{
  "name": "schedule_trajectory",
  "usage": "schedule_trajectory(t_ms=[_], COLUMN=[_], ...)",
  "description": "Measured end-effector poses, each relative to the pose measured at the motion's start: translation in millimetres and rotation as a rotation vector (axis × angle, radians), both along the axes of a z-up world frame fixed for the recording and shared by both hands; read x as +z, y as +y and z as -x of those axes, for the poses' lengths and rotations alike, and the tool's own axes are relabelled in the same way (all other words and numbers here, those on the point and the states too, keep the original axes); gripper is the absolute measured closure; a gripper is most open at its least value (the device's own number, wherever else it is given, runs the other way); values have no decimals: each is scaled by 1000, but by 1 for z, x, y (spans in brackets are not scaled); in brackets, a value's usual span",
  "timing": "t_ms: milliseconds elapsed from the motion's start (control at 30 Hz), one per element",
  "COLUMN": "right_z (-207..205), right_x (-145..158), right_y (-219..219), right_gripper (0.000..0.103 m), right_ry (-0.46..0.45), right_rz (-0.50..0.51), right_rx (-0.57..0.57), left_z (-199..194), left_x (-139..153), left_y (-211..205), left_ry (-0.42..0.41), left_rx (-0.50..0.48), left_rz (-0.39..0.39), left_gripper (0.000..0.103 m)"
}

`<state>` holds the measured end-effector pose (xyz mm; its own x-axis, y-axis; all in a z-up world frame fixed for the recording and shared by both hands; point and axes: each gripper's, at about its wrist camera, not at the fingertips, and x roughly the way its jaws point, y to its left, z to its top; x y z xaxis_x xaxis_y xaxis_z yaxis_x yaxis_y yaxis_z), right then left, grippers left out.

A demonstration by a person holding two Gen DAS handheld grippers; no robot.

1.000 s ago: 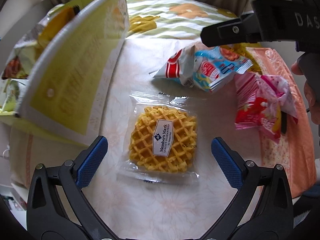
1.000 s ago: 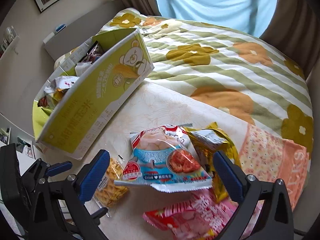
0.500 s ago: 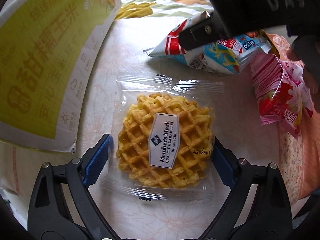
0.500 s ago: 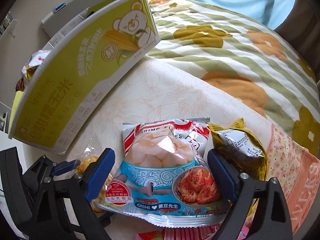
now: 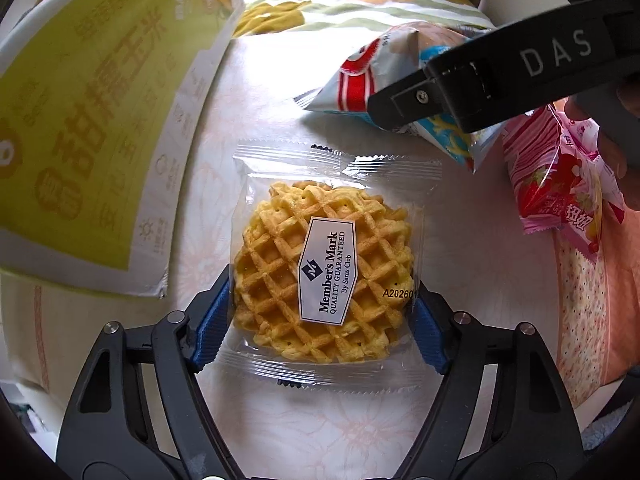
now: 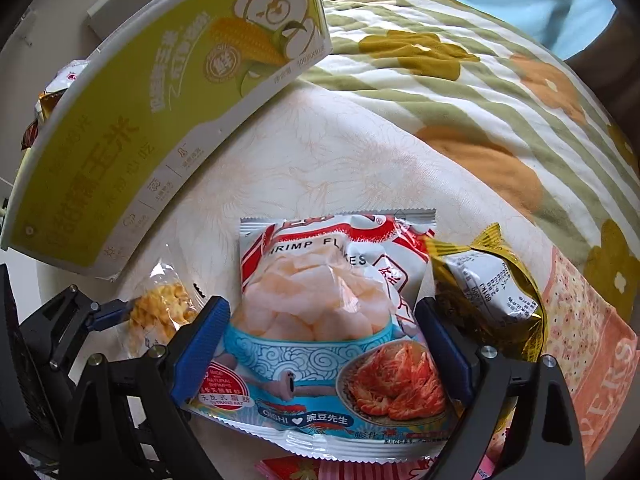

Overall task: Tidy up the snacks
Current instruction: 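Carry both packets into the yellow-green box and open both tools to release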

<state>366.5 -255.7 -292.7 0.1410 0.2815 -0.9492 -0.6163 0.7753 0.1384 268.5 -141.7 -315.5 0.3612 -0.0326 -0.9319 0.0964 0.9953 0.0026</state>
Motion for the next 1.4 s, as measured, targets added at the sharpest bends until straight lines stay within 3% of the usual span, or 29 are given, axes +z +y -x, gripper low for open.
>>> schedule_trajectory(t_ms=[267, 500, 700, 833, 1233, 1400], right_z=[-6, 2, 9, 16, 55, 75], right_x=[-12, -6, 4, 26, 118, 159], right_y=[-7, -5, -13, -20, -40, -37], right_gripper=[11, 27, 33, 33, 33, 33], right_ry=[64, 23, 0, -27, -164, -238], right_rz=[-56, -46, -77, -117, -214, -233], right_rx=[-68, -61, -86, -110, -118, -109], left_z=[-5, -6, -2, 8, 40, 48], left_x=[0, 2, 12, 29, 108, 145], left_y=[-3, -4, -7, -9, -17, -3], left_ry=[12, 13, 0, -25, -207, -285], left_rx=[7, 29, 40, 42, 38, 54], left_rz=[-18, -23, -29, -27, -36, 9], left_gripper=[29, 29, 29, 29, 29, 29])
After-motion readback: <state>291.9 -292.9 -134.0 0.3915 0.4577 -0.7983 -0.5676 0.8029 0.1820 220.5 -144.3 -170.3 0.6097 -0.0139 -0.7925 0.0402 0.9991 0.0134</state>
